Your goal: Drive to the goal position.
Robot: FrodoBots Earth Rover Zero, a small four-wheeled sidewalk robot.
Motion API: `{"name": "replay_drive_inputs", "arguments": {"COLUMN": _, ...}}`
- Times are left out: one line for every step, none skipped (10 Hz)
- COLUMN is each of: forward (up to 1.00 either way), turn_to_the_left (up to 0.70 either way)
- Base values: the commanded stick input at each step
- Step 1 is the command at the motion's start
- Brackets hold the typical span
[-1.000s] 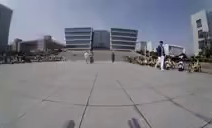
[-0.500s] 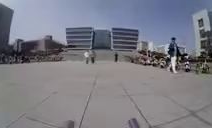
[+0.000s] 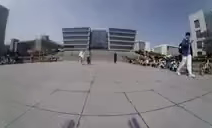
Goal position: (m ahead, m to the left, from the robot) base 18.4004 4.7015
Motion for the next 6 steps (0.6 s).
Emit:
{"name": "replay_drive_inputs", "arguments": {"forward": 1.0, "turn_to_the_left": -0.07}}
{"name": "replay_drive_inputs", "arguments": {"forward": 1.0, "turn_to_the_left": 0.0}}
{"name": "replay_drive_inputs", "arguments": {"forward": 1.0, "turn_to_the_left": 0.0}}
{"name": "replay_drive_inputs", "arguments": {"forward": 1.0, "turn_to_the_left": 0.0}}
{"name": "replay_drive_inputs", "arguments": {"forward": 1.0, "turn_to_the_left": 0.0}}
{"name": "replay_drive_inputs", "arguments": {"forward": 1.0, "turn_to_the_left": 0.0}}
